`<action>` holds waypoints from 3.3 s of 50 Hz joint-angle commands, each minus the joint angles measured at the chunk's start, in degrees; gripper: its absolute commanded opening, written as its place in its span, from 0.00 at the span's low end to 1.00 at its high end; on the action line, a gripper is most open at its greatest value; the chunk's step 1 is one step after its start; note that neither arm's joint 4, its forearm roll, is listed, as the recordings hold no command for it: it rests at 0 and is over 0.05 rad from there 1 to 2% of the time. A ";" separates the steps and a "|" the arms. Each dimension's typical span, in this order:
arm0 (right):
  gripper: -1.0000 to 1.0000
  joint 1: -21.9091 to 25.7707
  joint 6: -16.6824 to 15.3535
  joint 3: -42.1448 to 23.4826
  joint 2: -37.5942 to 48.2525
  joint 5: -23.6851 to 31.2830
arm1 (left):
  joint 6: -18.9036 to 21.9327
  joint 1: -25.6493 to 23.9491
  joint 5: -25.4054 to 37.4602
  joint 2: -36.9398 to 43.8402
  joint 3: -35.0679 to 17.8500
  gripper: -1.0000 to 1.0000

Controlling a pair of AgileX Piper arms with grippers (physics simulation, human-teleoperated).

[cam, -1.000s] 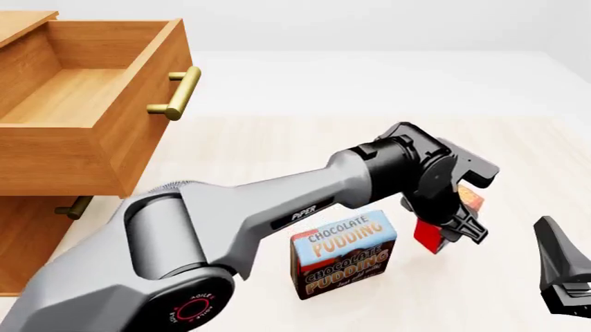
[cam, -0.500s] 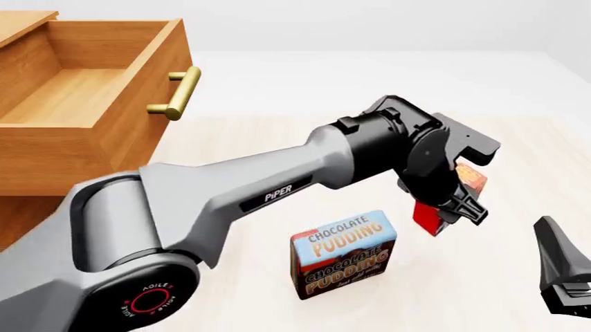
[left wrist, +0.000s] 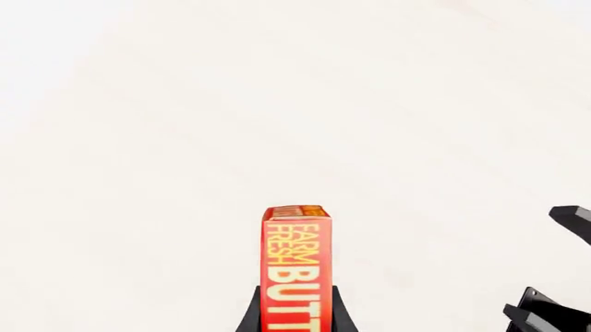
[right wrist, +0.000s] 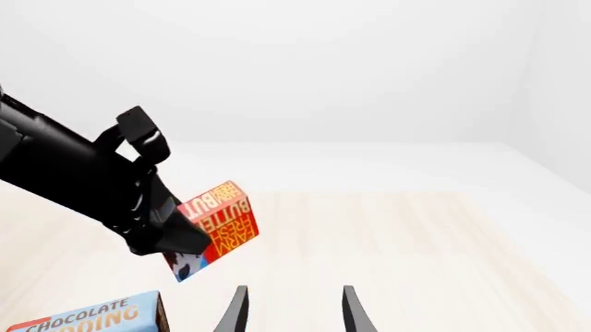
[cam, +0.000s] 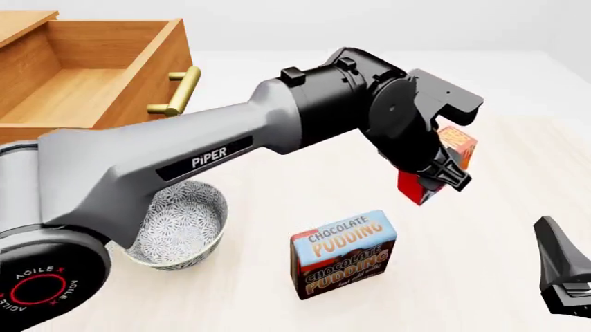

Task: Put the butter at the back in the top drawer of the cabinet and close it.

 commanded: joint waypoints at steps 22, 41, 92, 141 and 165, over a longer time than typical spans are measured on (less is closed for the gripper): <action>1.00 0.00 0.00 0.00 0.00 0.00 | 6.80 5.54 -0.79 -17.02 10.51 0.00; 1.00 0.00 0.00 0.00 0.00 0.00 | 9.81 8.34 0.29 -24.42 13.80 0.00; 1.00 0.00 0.00 0.00 0.00 0.00 | 16.10 20.44 6.83 -40.56 20.34 0.00; 1.00 0.00 0.00 0.00 0.00 0.00 | 16.48 38.61 19.87 -53.81 16.73 0.00; 1.00 0.00 0.00 0.00 0.00 0.00 | 16.77 47.66 23.20 -55.29 16.58 0.00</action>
